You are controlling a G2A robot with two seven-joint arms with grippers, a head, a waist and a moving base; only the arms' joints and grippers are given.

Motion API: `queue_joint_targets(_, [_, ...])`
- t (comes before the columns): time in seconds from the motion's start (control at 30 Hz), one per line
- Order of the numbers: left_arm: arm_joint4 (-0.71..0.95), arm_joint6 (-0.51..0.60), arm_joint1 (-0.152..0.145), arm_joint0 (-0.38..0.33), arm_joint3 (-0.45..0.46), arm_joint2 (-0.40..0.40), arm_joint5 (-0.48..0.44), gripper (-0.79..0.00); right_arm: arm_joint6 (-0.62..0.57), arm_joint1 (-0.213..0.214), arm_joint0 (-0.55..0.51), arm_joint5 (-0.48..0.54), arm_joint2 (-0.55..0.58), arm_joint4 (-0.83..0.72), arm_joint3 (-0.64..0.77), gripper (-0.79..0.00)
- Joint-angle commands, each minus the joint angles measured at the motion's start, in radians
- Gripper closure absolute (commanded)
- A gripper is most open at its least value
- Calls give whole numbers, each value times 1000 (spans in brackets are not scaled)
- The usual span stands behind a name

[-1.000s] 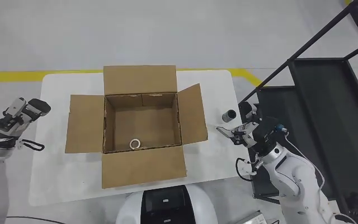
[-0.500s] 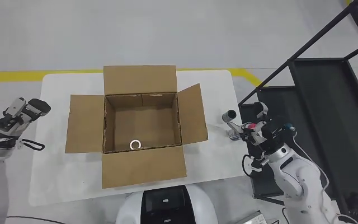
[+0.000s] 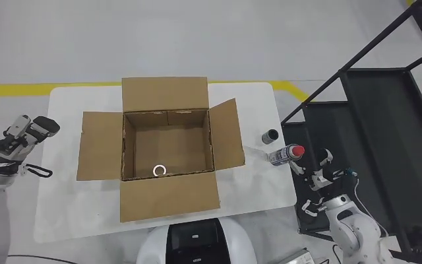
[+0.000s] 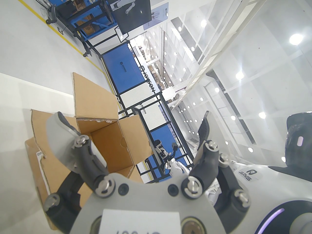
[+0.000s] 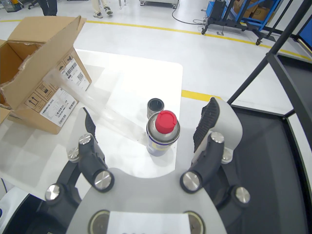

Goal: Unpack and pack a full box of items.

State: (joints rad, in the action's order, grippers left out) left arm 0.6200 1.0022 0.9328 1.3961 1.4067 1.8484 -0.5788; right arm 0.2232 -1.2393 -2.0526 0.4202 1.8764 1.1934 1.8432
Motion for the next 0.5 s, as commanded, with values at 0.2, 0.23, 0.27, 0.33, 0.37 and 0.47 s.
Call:
queue_joint_targets(0.2, [0, 0, 0, 0, 0, 0, 0, -785, 12, 2, 55, 27, -35, 29, -148, -785])
queue_joint_targets(0.23, [0, 0, 0, 0, 0, 0, 0, -785, 18, 3, 60, 33, -38, 31, -164, -785])
queue_joint_targets(0.27, [0, 0, 0, 0, 0, 0, 0, -785, 24, 3, 64, 39, -41, 33, -180, -785])
queue_joint_targets(0.33, [0, 0, 0, 0, 0, 0, 0, -785, 36, 3, 72, 47, -49, 41, -206, -785])
queue_joint_targets(0.37, [0, 0, 0, 0, 0, 0, 0, -785, 41, 3, 78, 51, -54, 45, -219, -785])
queue_joint_targets(0.47, [0, 0, 0, 0, 0, 0, 0, -785, 58, 4, 103, 60, -72, 58, -261, -785])
